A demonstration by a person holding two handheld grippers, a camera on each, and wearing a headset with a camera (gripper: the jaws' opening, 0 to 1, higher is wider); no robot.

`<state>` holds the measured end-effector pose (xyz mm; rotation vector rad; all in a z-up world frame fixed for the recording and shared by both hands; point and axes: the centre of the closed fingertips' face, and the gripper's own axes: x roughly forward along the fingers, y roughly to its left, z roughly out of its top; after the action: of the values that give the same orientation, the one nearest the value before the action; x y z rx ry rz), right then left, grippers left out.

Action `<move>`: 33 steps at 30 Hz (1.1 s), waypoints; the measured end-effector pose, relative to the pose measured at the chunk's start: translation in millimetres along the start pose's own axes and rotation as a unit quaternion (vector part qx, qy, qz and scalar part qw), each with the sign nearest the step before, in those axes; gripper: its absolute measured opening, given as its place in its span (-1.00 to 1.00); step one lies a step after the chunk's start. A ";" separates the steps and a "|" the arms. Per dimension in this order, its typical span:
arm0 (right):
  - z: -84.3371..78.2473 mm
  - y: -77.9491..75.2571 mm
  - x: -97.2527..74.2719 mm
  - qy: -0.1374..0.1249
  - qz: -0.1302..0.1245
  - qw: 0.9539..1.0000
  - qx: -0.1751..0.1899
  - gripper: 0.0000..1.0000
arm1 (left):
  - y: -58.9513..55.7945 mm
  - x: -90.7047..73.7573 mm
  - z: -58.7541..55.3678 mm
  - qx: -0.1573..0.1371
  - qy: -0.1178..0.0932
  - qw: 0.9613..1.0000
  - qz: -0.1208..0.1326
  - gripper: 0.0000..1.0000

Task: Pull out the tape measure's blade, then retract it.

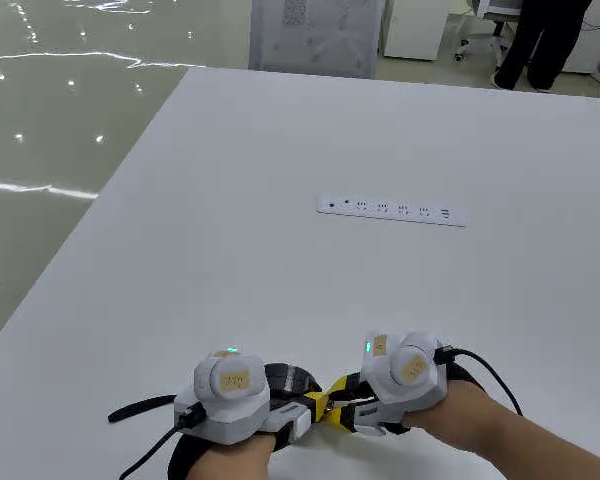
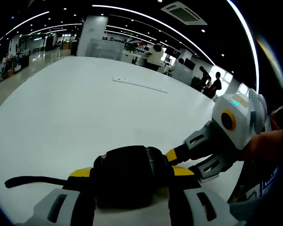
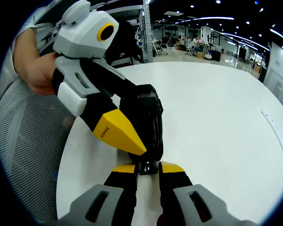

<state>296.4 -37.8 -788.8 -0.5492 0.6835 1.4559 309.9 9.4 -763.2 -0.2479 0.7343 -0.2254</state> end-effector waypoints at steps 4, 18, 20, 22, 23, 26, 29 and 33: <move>0.0 -0.1 -1.6 -0.003 -0.003 1.000 0.008 -0.56 | -0.1 -0.5 0.5 -0.005 0.000 1.000 -0.005 0.19; 1.9 -1.5 -18.7 -0.021 -0.040 0.999 0.027 -0.54 | 2.3 -9.7 2.9 0.004 -0.006 1.000 -0.012 0.22; 1.7 0.6 -22.5 -0.027 -0.047 0.998 0.034 -0.51 | 3.2 -12.6 3.4 0.014 -0.006 1.000 -0.014 0.24; 2.2 1.3 -25.1 -0.035 -0.053 0.997 0.040 -0.50 | 2.2 -15.7 5.0 0.021 -0.008 1.000 -0.018 0.25; 3.8 4.1 -26.8 -0.044 -0.051 0.996 0.051 -0.49 | 2.0 -17.4 5.7 0.030 -0.008 0.999 -0.021 0.25; 4.6 8.0 -31.1 -0.048 -0.060 0.996 0.055 -0.46 | 1.3 -21.0 7.0 0.051 -0.007 0.998 -0.027 0.26; 7.1 9.6 -37.1 -0.062 -0.070 0.993 0.069 -0.44 | 1.0 -26.1 8.5 0.073 -0.004 0.997 -0.036 0.26; 8.3 12.1 -46.5 -0.073 -0.084 0.991 0.080 -0.38 | 1.0 -35.6 11.9 0.105 -0.001 0.993 -0.050 0.27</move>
<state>285.6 -63.9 -749.1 -0.3623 0.6170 1.2570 292.4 22.3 -732.6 -0.0856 0.6914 -0.3957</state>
